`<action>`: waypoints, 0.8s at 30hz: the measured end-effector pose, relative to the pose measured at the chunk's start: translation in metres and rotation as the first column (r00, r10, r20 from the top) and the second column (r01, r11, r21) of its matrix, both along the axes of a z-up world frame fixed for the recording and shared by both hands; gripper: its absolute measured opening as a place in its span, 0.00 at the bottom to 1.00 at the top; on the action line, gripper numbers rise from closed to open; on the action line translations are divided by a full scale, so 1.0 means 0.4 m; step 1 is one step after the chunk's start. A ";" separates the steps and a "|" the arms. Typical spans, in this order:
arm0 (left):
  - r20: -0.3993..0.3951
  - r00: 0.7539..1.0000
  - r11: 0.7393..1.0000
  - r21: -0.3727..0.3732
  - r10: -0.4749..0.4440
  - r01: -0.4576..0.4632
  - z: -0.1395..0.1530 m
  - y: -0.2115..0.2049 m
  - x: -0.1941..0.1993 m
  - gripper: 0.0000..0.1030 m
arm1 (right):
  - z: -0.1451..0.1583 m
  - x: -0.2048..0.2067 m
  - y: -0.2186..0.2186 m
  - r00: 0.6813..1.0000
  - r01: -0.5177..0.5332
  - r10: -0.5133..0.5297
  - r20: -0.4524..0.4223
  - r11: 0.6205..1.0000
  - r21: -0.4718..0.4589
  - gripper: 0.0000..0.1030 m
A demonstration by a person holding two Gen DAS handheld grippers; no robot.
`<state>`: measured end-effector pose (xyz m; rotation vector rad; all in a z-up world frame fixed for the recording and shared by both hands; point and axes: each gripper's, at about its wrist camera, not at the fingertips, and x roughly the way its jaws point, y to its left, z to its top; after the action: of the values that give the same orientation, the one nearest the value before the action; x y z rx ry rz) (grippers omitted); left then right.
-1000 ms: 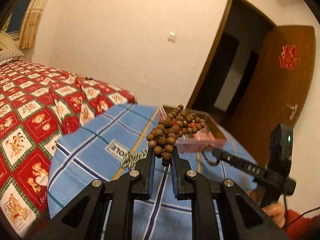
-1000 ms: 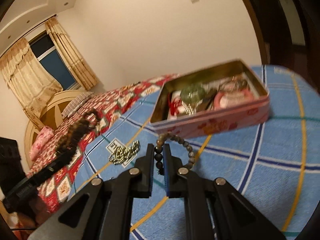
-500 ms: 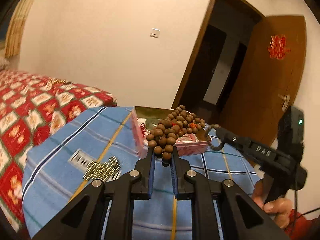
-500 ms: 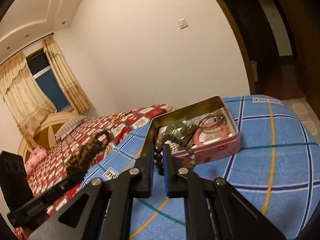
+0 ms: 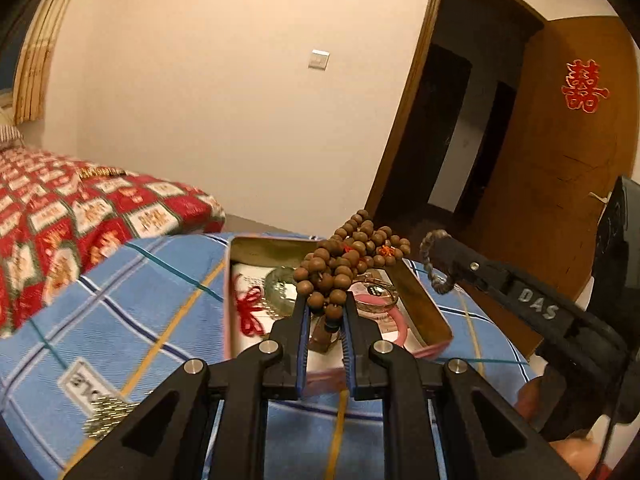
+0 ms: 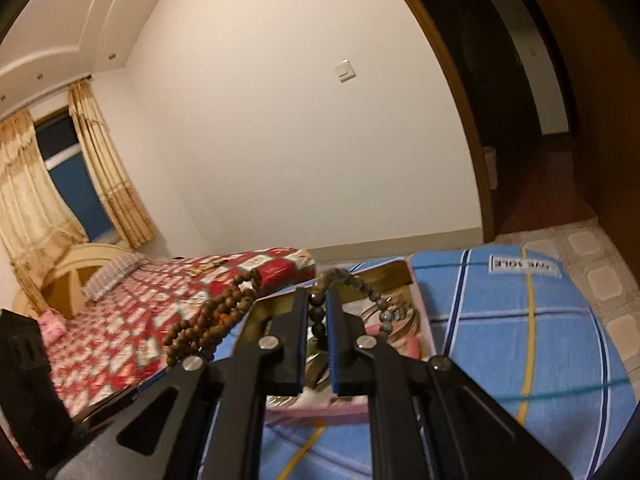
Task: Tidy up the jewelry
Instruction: 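Lower both bead strands into the pink tin and open both grippers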
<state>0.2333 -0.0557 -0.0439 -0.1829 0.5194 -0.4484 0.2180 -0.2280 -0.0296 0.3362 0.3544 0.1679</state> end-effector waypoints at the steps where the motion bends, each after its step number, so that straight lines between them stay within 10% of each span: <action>1: -0.009 1.000 1.000 0.003 0.001 -0.001 -0.009 -0.010 0.013 0.14 | -0.004 0.011 0.003 1.000 0.015 -0.015 0.002 1.000 -0.024 0.11; 18: -0.139 0.990 0.999 0.031 -0.023 0.028 -0.084 -0.062 0.103 0.15 | -0.092 0.098 -0.022 0.983 -0.017 0.001 -0.181 0.996 -0.085 0.23; 21: -0.113 0.993 0.997 0.065 -0.022 0.030 -0.072 -0.071 0.082 0.35 | -0.081 0.078 -0.032 0.989 -0.011 0.003 -0.148 0.998 -0.056 0.63; 24: -0.049 0.999 0.995 0.099 -0.017 0.022 -0.049 -0.070 0.034 0.71 | -0.048 0.026 -0.043 0.997 0.052 -0.055 -0.057 0.997 -0.057 0.69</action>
<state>0.2470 -0.0836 -0.0634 -0.0929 0.5897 -0.4368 0.2283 -0.2453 -0.0489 0.2960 0.4063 0.0956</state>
